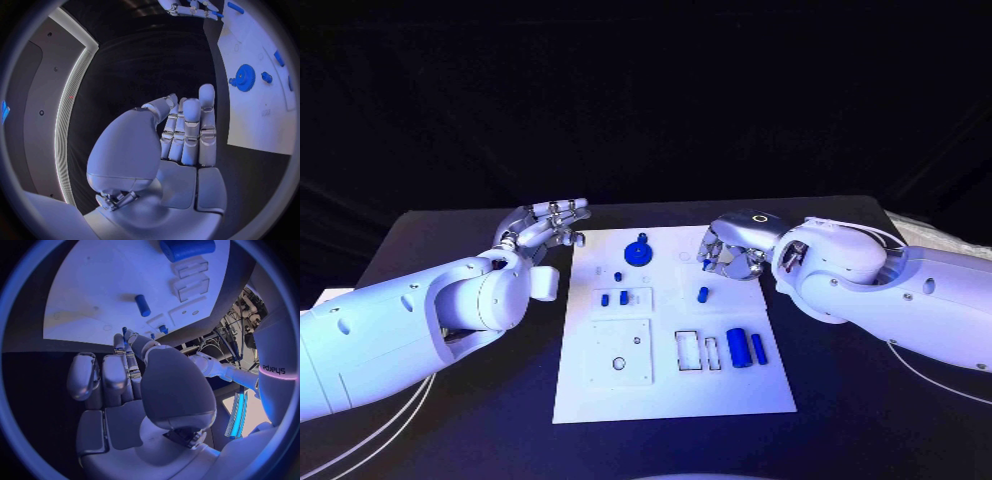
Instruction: Assemble the parts on the task board
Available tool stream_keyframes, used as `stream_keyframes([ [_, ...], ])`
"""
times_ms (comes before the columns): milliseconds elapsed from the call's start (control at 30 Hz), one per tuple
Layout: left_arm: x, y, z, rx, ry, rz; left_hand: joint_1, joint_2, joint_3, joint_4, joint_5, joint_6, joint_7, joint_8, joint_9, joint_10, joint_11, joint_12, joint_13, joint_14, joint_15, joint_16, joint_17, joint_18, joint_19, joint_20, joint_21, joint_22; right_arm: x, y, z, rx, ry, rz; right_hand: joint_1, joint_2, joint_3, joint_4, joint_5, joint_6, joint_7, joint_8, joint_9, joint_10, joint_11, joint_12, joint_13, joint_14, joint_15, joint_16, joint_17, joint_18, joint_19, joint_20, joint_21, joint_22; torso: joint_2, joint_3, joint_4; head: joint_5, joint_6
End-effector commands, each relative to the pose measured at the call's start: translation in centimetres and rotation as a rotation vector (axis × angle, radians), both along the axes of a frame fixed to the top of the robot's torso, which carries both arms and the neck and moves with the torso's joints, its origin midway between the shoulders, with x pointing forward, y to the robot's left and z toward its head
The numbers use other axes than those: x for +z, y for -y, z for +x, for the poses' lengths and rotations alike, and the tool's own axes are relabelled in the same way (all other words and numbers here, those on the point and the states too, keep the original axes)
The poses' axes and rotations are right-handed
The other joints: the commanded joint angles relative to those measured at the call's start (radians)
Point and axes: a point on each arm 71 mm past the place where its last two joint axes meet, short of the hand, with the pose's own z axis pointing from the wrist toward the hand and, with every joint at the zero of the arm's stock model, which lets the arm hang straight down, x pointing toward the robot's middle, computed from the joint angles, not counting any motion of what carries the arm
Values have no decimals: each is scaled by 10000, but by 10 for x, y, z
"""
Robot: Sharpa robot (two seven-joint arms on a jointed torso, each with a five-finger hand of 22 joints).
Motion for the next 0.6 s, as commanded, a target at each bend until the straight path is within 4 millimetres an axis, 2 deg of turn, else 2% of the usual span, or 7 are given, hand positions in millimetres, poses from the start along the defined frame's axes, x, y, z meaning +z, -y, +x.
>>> stream_keyframes([
  [33,2,2,0,-27,169,-2,108,-18,0,-62,53,-54,6,33,-15,-79,23,68,9,-53,1,-37,-9,96,-20,38,-58,-2,1,-12,-5,158,-213,65,-39,55,-9,16,33,85,-14,29,14,40,7,-21,6,241,93,56,8,-187,77,-21,66,15,4,3,5,57,-3],
  [100,2,2,0,-32,173,-6,108,-18,0,-62,53,-54,6,33,-15,-79,23,68,9,-53,1,-37,-9,96,-20,38,-58,-2,0,-22,-8,389,-313,136,-36,56,-8,15,36,84,-14,27,14,39,7,-25,6,240,93,57,8,-188,78,-21,68,17,-4,-3,-13,156,11],
  [167,1,3,0,-64,181,-25,108,-18,0,-62,53,-54,6,33,-15,-79,23,68,9,-53,1,-37,-9,96,-20,38,-58,-2,-2,-35,-12,678,-441,213,-15,68,5,1,57,82,-10,22,15,39,5,-38,4,239,91,64,7,-188,82,-20,78,29,4,-4,3,264,11],
  [267,1,5,0,-116,177,-50,108,-18,0,-62,53,-54,6,33,-15,-79,23,68,9,-53,1,-37,-9,96,-20,38,-58,-2,-6,-47,-16,1000,-594,302,-6,73,10,-6,66,81,-8,19,16,38,7,-46,3,238,91,68,7,-187,80,-20,80,29,4,-15,26,439,-51],
  [367,1,6,0,-160,174,-72,116,-6,9,-74,55,-61,9,46,-14,-95,26,95,14,-66,3,-41,-28,95,-26,39,-58,2,-12,-59,-21,1301,-758,378,2,77,15,-12,74,79,-4,16,16,38,8,-53,2,235,92,65,-1,-187,80,-19,83,32,6,-20,40,548,-107],
  [467,1,7,0,-174,162,-78,116,-6,9,-74,55,-61,9,46,-14,-95,26,95,14,-66,3,-41,-28,95,-26,39,-58,2,-20,-71,-28,1646,-955,451,10,84,21,-18,82,74,1,11,15,36,12,-62,1,233,93,67,-5,-186,77,-18,84,30,9,-11,6,751,-221],
  [600,1,8,-1,-221,153,-101,116,-6,9,-74,55,-61,9,46,-14,-95,26,95,14,-66,3,-41,-28,95,-26,39,-58,2,-33,-84,-34,1956,-1178,509,23,96,32,-29,100,66,10,2,15,34,18,-77,-1,230,97,71,-10,-184,70,-16,84,25,17,-20,3,882,-278],
])
